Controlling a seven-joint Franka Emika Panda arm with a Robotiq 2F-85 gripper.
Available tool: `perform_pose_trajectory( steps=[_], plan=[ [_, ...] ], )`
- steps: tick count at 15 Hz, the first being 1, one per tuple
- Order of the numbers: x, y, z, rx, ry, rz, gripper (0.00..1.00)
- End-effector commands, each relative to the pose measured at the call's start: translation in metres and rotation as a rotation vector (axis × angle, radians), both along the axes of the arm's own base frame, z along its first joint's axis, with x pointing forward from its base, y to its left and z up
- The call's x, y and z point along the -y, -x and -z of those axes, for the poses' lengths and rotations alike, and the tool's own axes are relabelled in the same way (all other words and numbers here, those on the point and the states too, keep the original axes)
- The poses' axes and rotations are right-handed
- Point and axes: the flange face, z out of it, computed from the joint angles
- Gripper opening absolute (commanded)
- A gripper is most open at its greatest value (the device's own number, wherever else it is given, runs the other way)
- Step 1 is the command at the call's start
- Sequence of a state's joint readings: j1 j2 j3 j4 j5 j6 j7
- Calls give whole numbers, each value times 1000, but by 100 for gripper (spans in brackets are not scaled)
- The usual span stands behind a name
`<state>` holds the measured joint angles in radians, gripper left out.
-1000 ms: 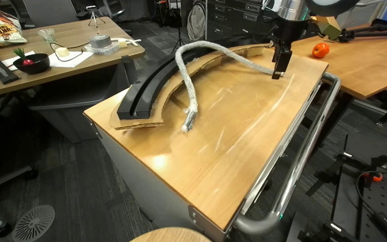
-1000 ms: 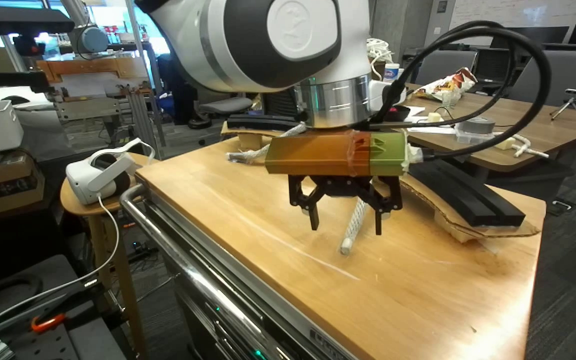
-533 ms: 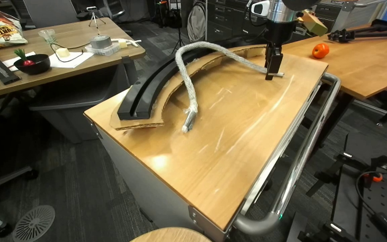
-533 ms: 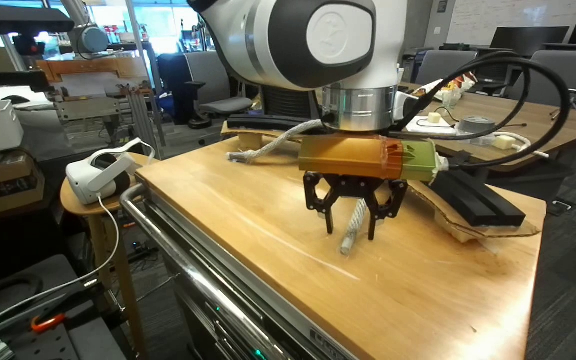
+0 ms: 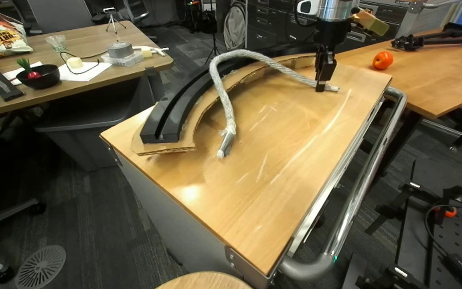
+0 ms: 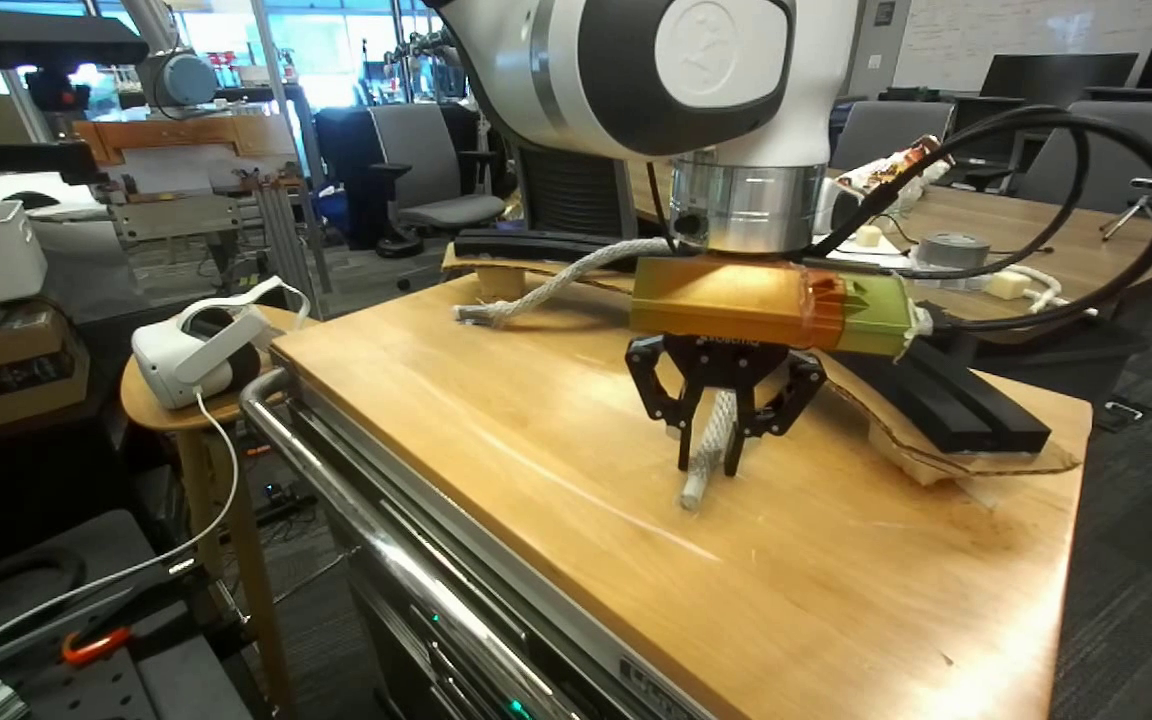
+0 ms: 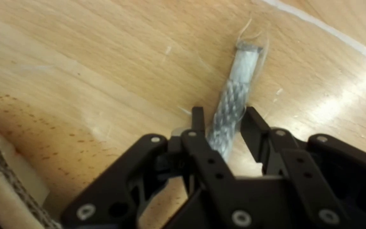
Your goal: Put the white rope on the black board
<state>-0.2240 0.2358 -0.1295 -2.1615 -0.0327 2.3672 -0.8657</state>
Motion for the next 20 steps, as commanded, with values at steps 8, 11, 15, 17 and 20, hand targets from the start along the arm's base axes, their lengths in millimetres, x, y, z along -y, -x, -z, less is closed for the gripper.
perform_pose_trajectory(
  steps=[8, 11, 15, 17, 20],
  plan=[
    [-31, -28, -46, 5, 224, -29, 0],
    [-50, -41, -72, 12, 305, -31, 3],
    [-58, -57, -100, -38, 400, 5, 3],
    [-52, -63, -112, -86, 441, 14, 3],
    [-32, -72, -128, -148, 471, 1, 3]
  ],
)
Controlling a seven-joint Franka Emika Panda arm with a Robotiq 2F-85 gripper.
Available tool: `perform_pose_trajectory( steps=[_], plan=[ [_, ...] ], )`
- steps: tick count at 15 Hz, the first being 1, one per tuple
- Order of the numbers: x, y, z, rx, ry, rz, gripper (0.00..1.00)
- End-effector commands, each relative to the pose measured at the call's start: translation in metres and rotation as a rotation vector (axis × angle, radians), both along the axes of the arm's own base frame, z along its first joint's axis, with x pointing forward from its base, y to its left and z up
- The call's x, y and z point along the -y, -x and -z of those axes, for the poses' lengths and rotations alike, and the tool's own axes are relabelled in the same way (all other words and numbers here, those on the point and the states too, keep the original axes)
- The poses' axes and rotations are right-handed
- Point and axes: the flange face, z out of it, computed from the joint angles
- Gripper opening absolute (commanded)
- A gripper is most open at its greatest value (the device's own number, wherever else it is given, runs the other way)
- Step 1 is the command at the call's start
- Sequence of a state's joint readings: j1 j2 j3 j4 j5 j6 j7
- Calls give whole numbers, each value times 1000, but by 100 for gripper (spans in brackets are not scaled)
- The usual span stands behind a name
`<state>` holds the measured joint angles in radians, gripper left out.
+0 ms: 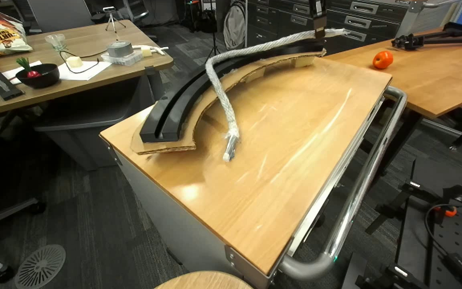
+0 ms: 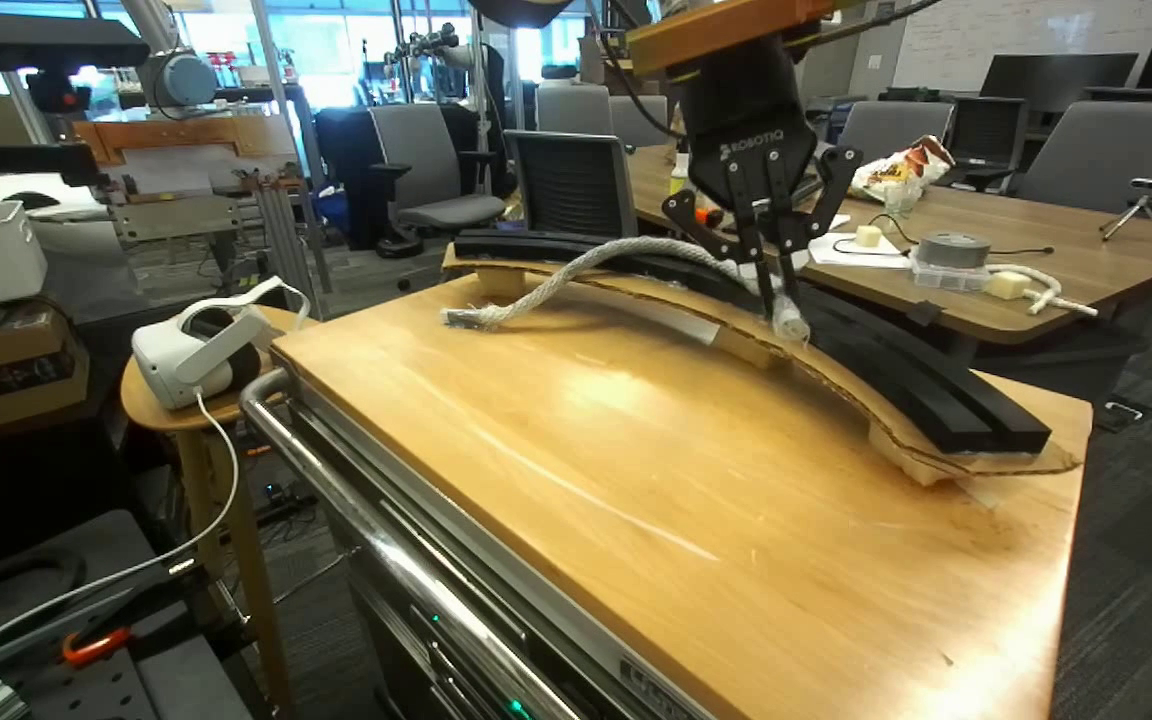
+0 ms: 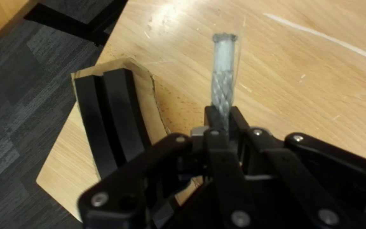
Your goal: Put the white rope on the black board
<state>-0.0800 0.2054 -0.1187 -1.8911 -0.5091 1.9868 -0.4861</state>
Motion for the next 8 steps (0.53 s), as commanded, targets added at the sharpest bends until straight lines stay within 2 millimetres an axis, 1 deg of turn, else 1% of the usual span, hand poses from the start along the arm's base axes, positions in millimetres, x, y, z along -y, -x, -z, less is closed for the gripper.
perform_pose_trajectory(
  steps=[1, 4, 6, 8],
  plan=[
    [25, -20, -20, -62, 41, -3, 3],
    [46, -34, -20, -72, 15, -27, 3],
    [56, -47, -8, -95, 1, -54, 3],
    [62, -59, 6, -139, -19, -105, 3]
  ],
)
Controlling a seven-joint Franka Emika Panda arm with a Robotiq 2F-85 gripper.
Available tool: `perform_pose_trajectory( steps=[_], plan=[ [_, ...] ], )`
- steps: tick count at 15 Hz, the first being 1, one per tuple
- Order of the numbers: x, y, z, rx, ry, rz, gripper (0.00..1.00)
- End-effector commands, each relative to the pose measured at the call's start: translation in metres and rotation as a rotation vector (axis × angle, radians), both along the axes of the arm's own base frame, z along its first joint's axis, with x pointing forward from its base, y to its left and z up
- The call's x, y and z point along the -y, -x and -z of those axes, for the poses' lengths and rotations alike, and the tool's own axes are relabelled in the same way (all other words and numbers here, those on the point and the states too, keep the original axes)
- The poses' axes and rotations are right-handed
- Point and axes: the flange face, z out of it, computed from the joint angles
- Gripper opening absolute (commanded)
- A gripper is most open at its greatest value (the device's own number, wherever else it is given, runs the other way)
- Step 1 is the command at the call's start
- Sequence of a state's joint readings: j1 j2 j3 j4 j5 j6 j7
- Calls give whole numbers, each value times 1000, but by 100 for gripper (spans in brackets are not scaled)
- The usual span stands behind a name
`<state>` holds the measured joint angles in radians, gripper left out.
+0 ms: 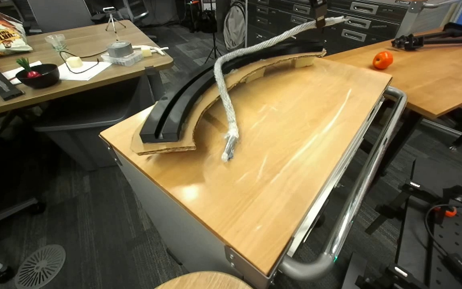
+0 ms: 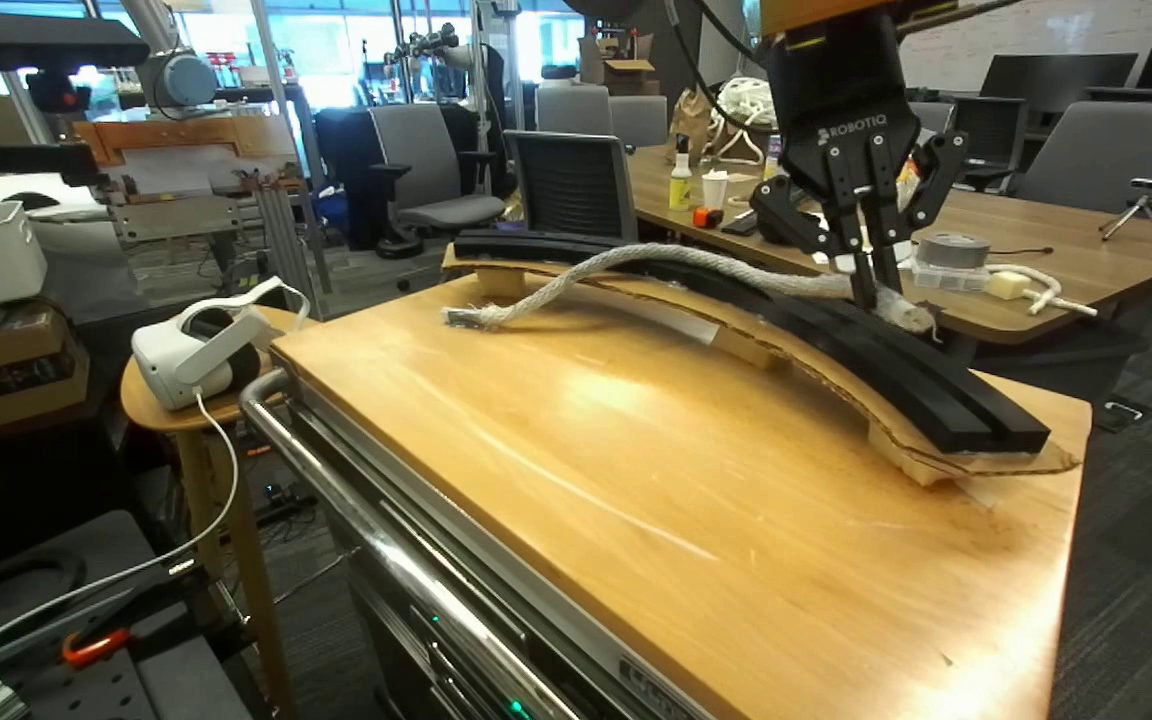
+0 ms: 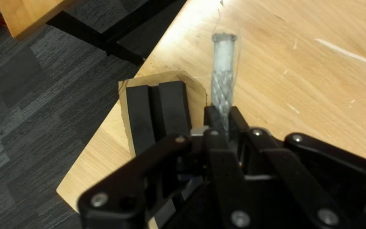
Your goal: Put the white rope on the black board
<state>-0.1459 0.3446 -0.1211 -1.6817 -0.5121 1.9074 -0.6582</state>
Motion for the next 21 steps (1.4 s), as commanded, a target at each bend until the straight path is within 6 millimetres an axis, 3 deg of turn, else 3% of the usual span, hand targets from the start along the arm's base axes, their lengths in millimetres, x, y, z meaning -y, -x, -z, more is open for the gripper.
perform_pose_trajectory(
  steps=[1, 10, 20, 21],
  plan=[
    [12, -32, 17, -74, -37, -72, 3],
    [25, -66, 36, -183, -46, -166, 3],
    [40, -81, 43, -234, -109, -204, 3],
    [42, -82, 45, -238, -124, -207, 27]
  ],
)
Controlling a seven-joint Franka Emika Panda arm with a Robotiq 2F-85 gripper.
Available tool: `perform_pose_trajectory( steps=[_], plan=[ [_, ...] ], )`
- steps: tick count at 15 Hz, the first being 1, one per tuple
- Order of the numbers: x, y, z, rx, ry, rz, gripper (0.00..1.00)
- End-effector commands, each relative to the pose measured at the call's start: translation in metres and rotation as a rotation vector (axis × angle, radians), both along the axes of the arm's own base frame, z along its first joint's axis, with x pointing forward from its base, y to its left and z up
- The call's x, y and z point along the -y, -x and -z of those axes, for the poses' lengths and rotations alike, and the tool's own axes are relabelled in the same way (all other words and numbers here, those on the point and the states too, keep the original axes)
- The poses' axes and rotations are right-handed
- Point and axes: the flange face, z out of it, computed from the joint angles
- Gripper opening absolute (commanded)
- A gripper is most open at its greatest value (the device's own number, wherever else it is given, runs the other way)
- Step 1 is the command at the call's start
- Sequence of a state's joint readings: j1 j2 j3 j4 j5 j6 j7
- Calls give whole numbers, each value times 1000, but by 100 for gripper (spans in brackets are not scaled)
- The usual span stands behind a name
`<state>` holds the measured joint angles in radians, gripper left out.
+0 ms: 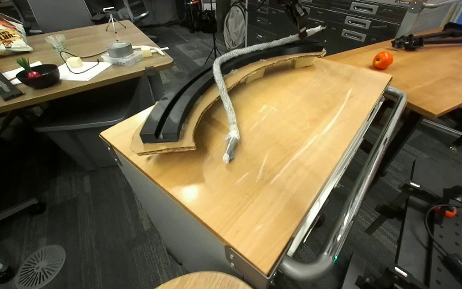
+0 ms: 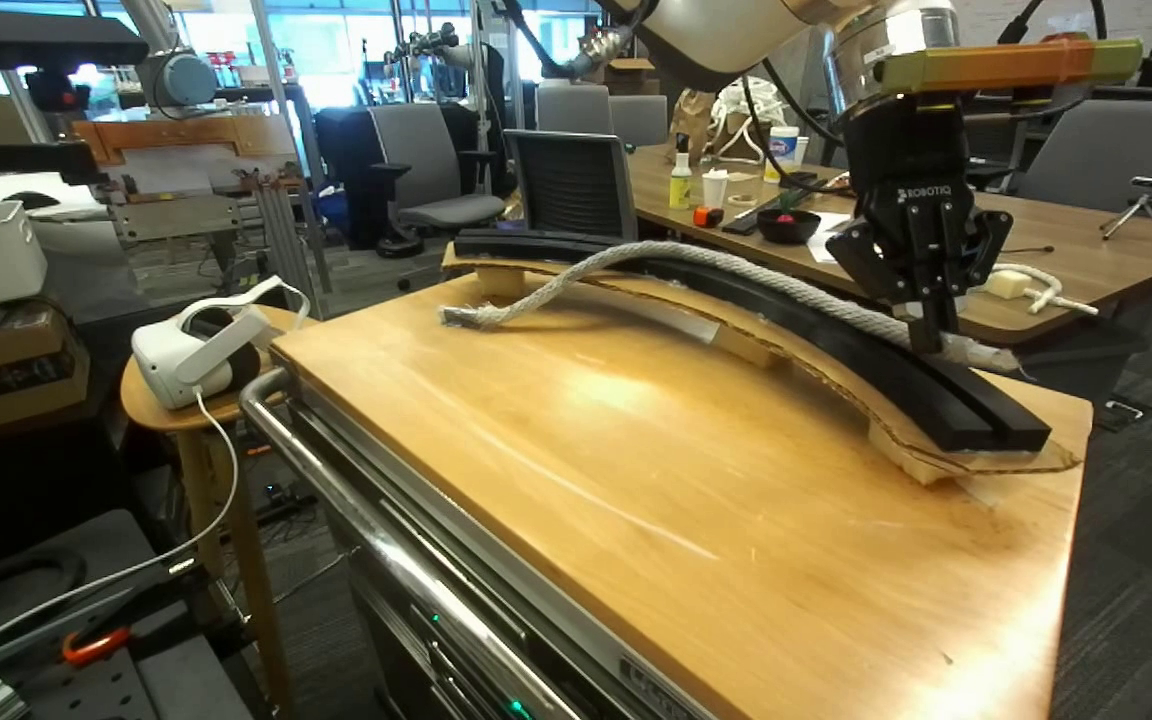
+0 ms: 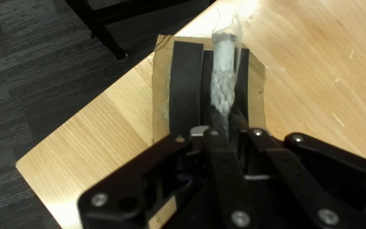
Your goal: Put the white rope on the black board
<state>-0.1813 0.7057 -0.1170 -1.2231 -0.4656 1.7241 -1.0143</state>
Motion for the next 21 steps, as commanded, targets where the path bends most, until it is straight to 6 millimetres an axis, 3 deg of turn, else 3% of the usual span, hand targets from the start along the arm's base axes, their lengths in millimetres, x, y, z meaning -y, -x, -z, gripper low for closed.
perform_pose_trajectory(
  steps=[1, 6, 9, 14, 16, 17, 18, 20, 21],
  plan=[
    [8, -9, -1, -22, -59, -5, 36],
    [11, -12, -5, -18, -75, 2, 73],
    [6, -10, -26, 25, -95, -41, 97],
    [-20, 9, -108, 205, -121, -237, 100],
    [-20, 26, -128, 195, -122, -349, 100],
    [-16, 36, -135, 186, -129, -397, 100],
    [-17, 7, -121, 185, -108, -303, 100],
    [-15, 15, -132, 186, -107, -309, 100],
    [-15, 14, -128, 182, -108, -308, 100]
  ],
)
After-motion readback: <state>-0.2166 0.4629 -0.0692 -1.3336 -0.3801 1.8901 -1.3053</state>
